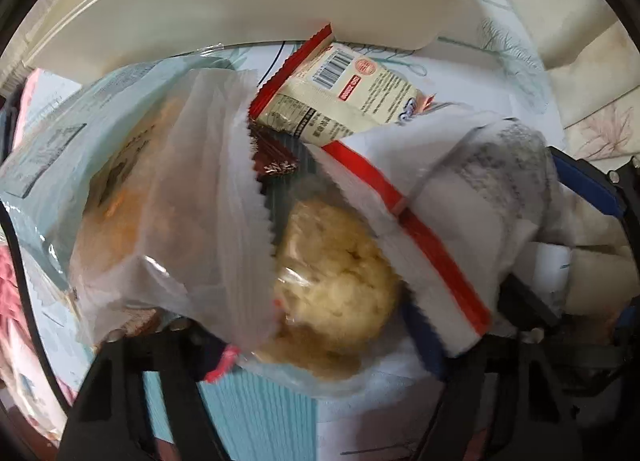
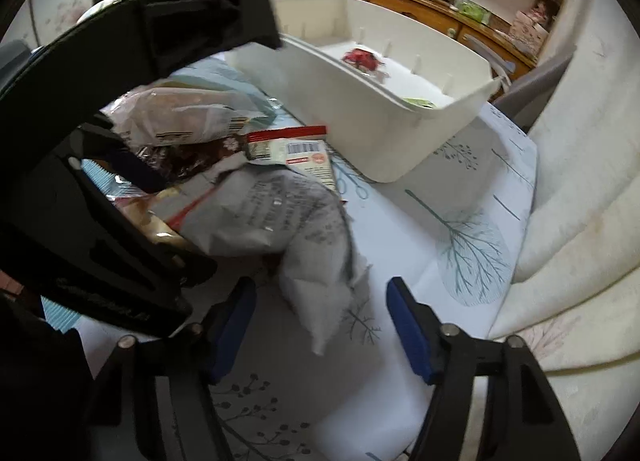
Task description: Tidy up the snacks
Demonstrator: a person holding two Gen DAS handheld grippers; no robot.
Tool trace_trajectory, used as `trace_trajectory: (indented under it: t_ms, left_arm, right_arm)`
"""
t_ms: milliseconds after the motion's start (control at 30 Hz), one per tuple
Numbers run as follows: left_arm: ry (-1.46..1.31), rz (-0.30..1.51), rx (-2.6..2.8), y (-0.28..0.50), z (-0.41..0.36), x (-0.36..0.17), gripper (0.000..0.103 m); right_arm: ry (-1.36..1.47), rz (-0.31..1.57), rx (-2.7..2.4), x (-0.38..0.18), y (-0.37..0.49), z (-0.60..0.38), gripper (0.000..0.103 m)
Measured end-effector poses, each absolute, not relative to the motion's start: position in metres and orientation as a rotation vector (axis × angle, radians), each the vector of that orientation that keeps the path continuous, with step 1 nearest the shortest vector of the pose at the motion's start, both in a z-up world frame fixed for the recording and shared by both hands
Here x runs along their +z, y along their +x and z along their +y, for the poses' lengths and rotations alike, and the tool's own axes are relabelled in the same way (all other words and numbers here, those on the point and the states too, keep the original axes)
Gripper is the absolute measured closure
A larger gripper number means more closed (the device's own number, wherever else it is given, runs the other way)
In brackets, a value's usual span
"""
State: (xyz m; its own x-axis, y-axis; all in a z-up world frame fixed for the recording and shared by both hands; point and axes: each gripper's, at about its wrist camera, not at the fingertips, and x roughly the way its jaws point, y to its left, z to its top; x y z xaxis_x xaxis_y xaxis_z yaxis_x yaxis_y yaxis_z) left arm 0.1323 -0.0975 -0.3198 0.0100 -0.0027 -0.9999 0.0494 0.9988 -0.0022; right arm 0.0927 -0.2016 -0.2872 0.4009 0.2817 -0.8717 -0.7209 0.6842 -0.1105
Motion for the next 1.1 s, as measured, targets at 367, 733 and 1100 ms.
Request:
trace_trajectory:
  t_ms: [367,733,1100]
  left_arm:
    - [-0.011,1.540,-0.055,0.140,-0.093,-0.312,0.046]
    - [-0.088,1.517,-0.067,0.110,-0.076,-0.281,0.046]
    - [-0.216,1.458,-0.077,0.091,-0.060,-0.229,0.080]
  right_arm:
    - [-0.536,0.980,0.671,-0.289,0.092,-0.199,0.062]
    - [-0.435,1.032,0.642,-0.280,0.091,-0.212,0.064]
    - [-0.341,1.056,0.649,-0.265,0.090,-0.211,0.070]
